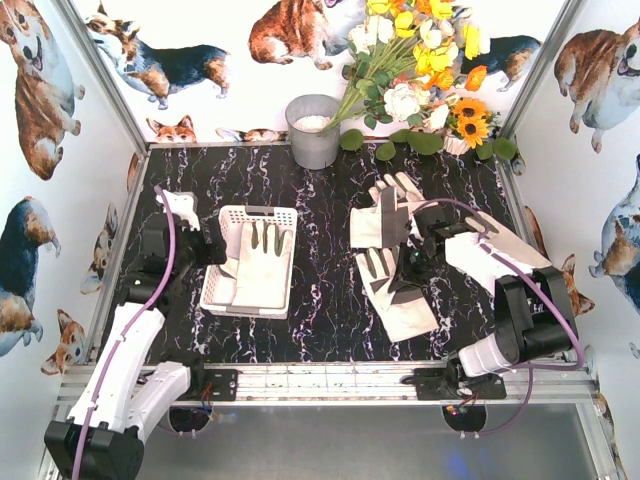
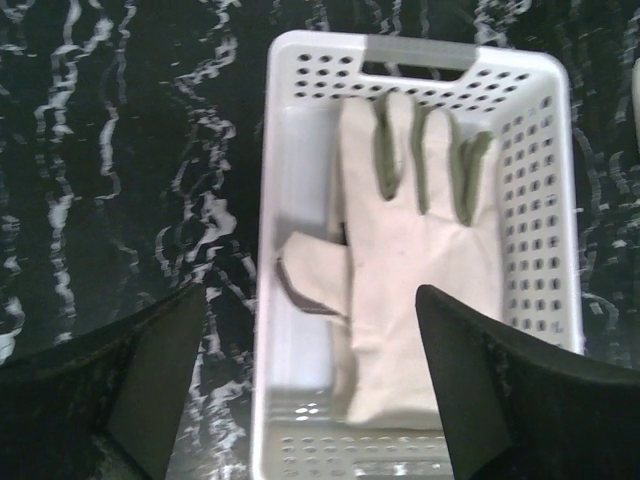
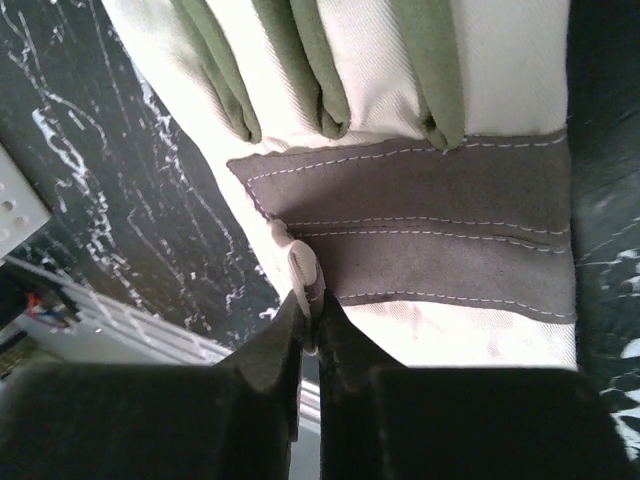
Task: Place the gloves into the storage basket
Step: Adjust the glove at the center of the board.
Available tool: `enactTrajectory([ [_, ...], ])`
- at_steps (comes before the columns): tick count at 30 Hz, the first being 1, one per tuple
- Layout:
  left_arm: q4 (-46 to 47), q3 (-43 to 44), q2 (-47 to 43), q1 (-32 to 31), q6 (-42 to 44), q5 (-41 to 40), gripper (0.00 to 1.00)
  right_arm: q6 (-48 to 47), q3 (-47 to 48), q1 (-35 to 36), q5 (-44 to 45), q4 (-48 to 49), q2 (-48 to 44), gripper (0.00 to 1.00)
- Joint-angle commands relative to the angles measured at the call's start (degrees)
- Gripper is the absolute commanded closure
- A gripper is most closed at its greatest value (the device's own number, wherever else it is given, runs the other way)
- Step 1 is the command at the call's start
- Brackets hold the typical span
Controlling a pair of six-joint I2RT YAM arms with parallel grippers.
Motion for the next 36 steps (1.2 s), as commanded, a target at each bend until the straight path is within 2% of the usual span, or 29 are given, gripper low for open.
enactTrajectory([
  [1, 4.8, 1.9, 1.3, -0.2, -5.4, 7.0, 0.24, 5.3, -1.5, 0.4, -5.8, 3.7, -3.1, 1.00],
  [4, 8.6, 1.5, 2.9, -3.2, -9.0, 6.1, 0.27, 11.5, -2.9, 2.7, -6.2, 6.9, -5.9, 1.00],
  [12, 9.4, 8.8, 14.2, -19.4, -12.8, -5.5, 0.28, 28.0, -5.8, 13.2, 0.1, 18.5, -8.7, 1.00],
  [17, 10.5, 11.2, 18.4, -24.6, -16.5, -7.5, 0.28, 30.9, -5.7, 16.7, 0.0, 24.1, -6.1, 1.00],
  [20, 10.4, 11.9, 19.4, -28.2, -18.9, -10.1, 0.28, 29.7, -4.4, 17.6, -1.3, 24.4, -3.6, 0.91],
  [24, 9.9, 12.5, 20.3, -33.1, -22.4, -13.7, 0.27, 25.1, -1.1, 17.6, -3.6, 21.2, -2.7, 0.61],
  [27, 10.6, 12.7, 21.3, -36.7, -24.8, -15.3, 0.27, 19.5, 2.5, 17.5, -1.2, 14.0, -4.9, 0.48],
  [31, 11.1, 14.8, 24.8, -42.0, -26.9, -17.4, 0.27, 14.7, 3.2, 15.4, 2.6, 6.5, -10.4, 0.42],
  [36, 9.8, 19.3, 31.7, -49.1, -29.3, -18.2, 0.27, 13.0, -2.3, 6.4, 1.1, 3.3, -17.7, 0.40],
])
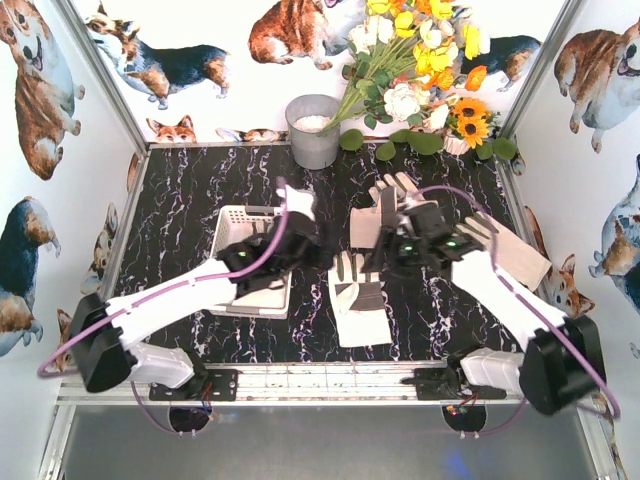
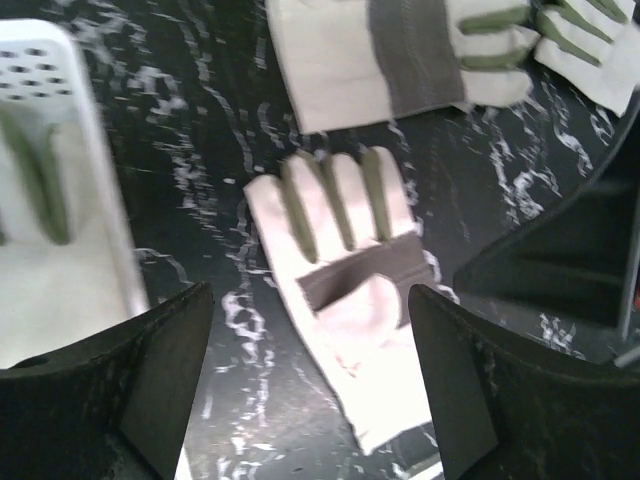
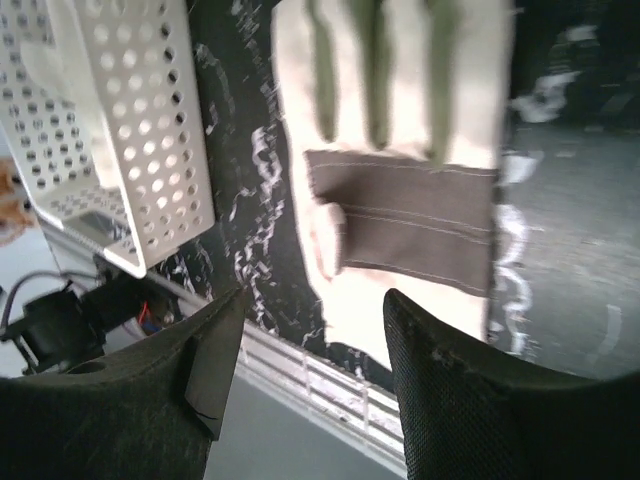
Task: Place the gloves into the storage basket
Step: Adjust the glove at the center of the board.
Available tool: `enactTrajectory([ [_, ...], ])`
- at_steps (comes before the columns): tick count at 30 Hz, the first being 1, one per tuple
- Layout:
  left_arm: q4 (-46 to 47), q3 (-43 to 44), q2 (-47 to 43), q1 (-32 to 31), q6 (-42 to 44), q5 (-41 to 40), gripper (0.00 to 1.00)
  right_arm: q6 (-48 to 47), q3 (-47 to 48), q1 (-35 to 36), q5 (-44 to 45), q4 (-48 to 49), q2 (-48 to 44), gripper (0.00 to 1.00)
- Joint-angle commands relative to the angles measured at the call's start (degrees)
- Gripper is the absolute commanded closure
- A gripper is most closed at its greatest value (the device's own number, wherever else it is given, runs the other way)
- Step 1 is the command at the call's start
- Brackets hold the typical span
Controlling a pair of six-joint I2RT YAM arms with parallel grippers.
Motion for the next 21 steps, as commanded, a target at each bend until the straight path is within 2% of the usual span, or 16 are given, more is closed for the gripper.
enactTrajectory([
  [1, 0.3, 4.2, 5.0, -5.8, -4.0, -1.9, 0.27, -4.3, -3.8, -7.4, 0.6, -5.5, -6.0, 0.40],
  [5, 1.0, 5.9, 10.4, -10.3, -5.5, -0.9, 0.24, -5.3, -6.9, -10.5, 2.9, -7.6, -9.1, 0.40],
  [9, 1.6, 7.0, 14.9, -11.4, -8.6, 1.6, 0.23, -4.7, -10.3, -11.2, 2.6, -4.9, -8.6, 0.40],
  [16, 4.8, 4.0, 19.0, -12.1, -13.3, 2.1, 0.23, -2.6, -12.3, -11.6, -3.0, 0.4, -1.0, 0.46],
  [21, 6.5, 4.2, 22.9, -12.1, -13.0, 2.7, 0.27, -2.3, -12.7, -11.6, -4.8, 3.9, 3.2, 0.51],
])
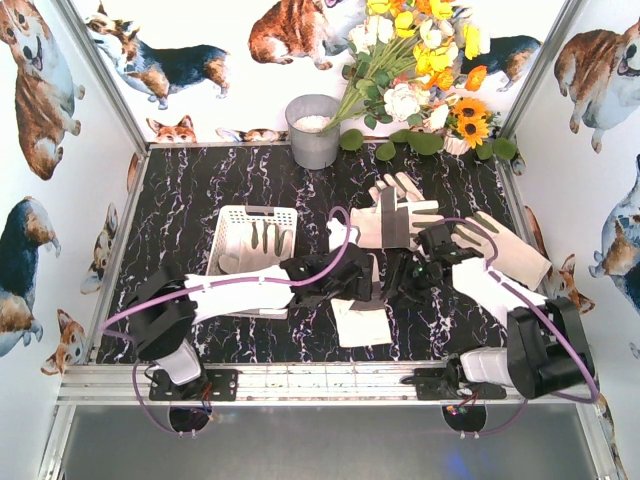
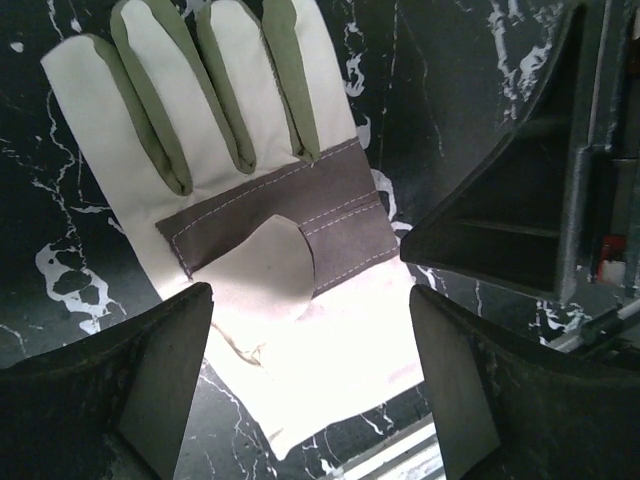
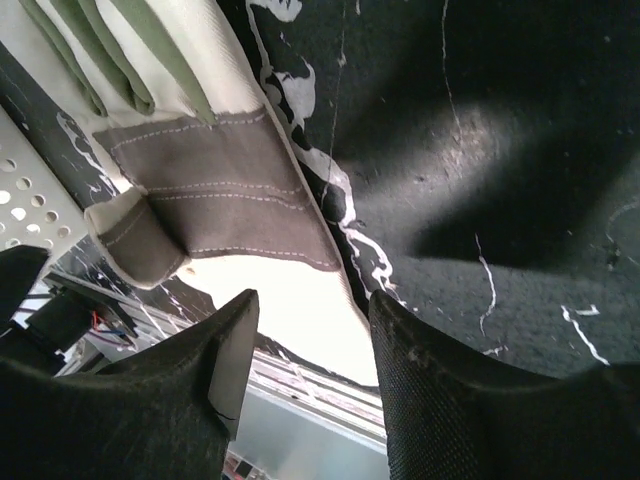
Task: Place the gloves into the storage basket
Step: Adjust the glove at the center of the board.
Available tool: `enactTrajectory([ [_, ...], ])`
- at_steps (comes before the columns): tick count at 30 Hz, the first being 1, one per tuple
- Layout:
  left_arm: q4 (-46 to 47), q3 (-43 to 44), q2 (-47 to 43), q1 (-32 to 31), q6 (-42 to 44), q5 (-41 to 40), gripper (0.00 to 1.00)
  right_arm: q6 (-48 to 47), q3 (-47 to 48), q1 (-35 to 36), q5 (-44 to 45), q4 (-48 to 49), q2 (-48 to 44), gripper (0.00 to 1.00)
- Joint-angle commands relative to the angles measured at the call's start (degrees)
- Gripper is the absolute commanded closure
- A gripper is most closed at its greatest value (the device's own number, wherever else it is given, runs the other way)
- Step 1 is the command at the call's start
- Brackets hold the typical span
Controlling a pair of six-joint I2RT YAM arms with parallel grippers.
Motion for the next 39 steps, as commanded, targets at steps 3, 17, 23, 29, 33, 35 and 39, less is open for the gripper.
enactTrajectory([
  [3, 2.5, 0.5, 5.0, -0.3, -0.8, 0.6, 0.30, -0.5, 0.2, -0.3, -2.2, 6.5, 3.7, 0.52],
  [17, -1.4, 2.2, 10.0, -0.3, -0.5, -3.2, 0.61, -3.1, 4.6, -0.3, -5.1, 11.2, 15.6, 0.60],
  [23, -2.3, 1.9, 9.5, -0.3, -0.9, -4.7, 0.77, -3.2, 5.4, -0.3, -6.1, 12.2, 18.1, 0.63],
  [29, -1.2, 1.7, 8.0, -0.3, 0.1, -5.4, 0.91, -2.8, 5.6, -0.3, -6.9, 13.5, 19.7, 0.64],
  [33, 0.1, 1.5, 7.2, -0.3, 0.4, -5.3, 0.99, -1.1, 5.3, -0.3, -8.9, 16.4, 20.9, 0.64],
  [35, 0.4, 1.5, 7.1, -0.3, 0.3, -5.2, 1.00, -0.5, 5.3, -0.3, -9.9, 17.4, 21.7, 0.64],
  [39, 0.7, 1.4, 6.5, -0.3, 0.5, -5.2, 1.00, -0.3, 5.4, -0.3, -10.0, 17.6, 22.4, 0.73],
])
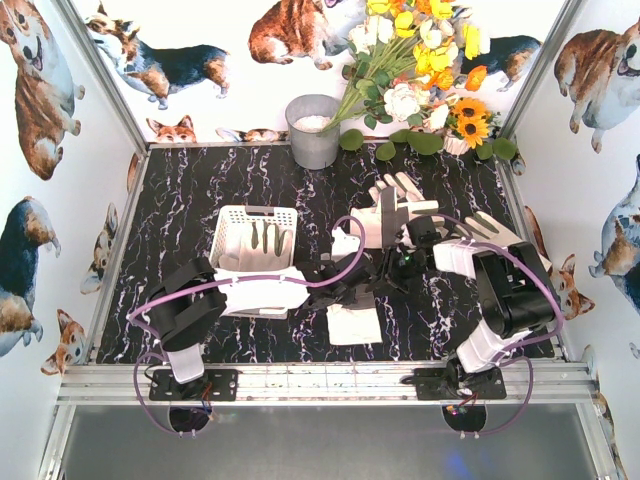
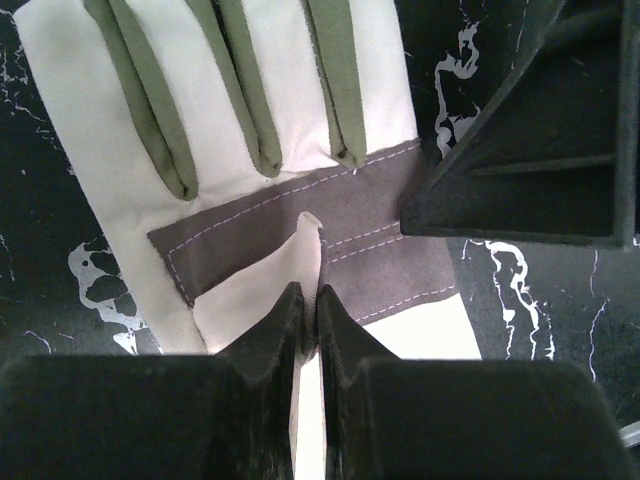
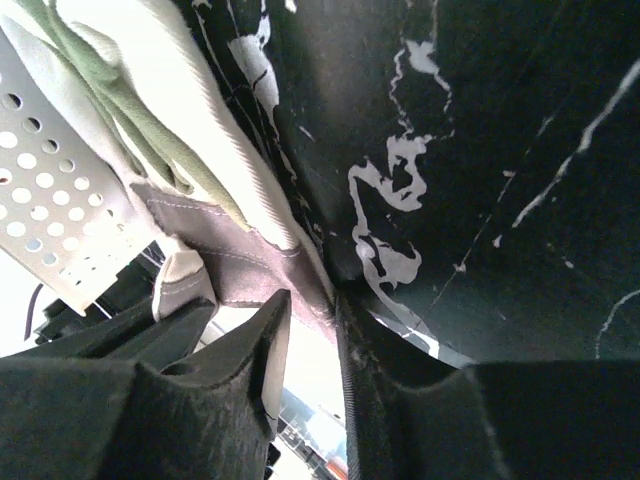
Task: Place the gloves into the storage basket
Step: Adjust the glove at the center of the board.
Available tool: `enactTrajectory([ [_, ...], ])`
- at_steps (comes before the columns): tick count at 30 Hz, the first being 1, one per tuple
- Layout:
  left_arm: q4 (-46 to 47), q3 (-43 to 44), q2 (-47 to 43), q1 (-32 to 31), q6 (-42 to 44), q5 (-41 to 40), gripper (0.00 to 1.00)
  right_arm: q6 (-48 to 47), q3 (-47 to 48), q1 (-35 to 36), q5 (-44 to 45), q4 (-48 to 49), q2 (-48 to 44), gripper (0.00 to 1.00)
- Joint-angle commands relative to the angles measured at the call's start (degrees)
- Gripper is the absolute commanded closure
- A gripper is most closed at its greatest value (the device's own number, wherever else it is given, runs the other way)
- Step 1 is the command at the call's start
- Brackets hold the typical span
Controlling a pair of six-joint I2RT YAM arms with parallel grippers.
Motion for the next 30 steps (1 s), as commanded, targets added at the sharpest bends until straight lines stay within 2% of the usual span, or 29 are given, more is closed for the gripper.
enactTrajectory([
  [1, 1.8, 0.4, -2.4, -0.3, 0.5, -1.3, 1.00, -0.6, 0.6, 0.0, 3.9, 2.5, 1.5, 0.76],
  [6, 1.3, -0.3, -5.0, -0.2, 0.2, -3.0, 1.00, -1.5, 0.4, 0.0, 9.2, -0.7, -1.5, 1.00],
  [11, -1.4, -0.2, -7.0, -0.2, -0.3, -4.4, 1.00, -2.5, 0.2, -0.7, 17.8, -7.0, -5.2, 1.00],
  [17, 0.4, -3.7, -9.1, 0.0, -2.0, -4.3, 1.00, -2.6, -2.3, -4.0, 25.6, -11.0, -10.4, 1.00],
  [21, 1.1, -3.8, -5.9, 0.4, -1.8, -1.9, 1.00, -2.9, -2.9, -5.3, 25.9, -11.4, -10.5, 1.00],
  [30, -4.7, -2.5, 0.7, 0.3, -1.8, -3.2, 1.00, -1.3, -4.1, -5.3, 27.2, -10.0, -10.6, 1.00],
])
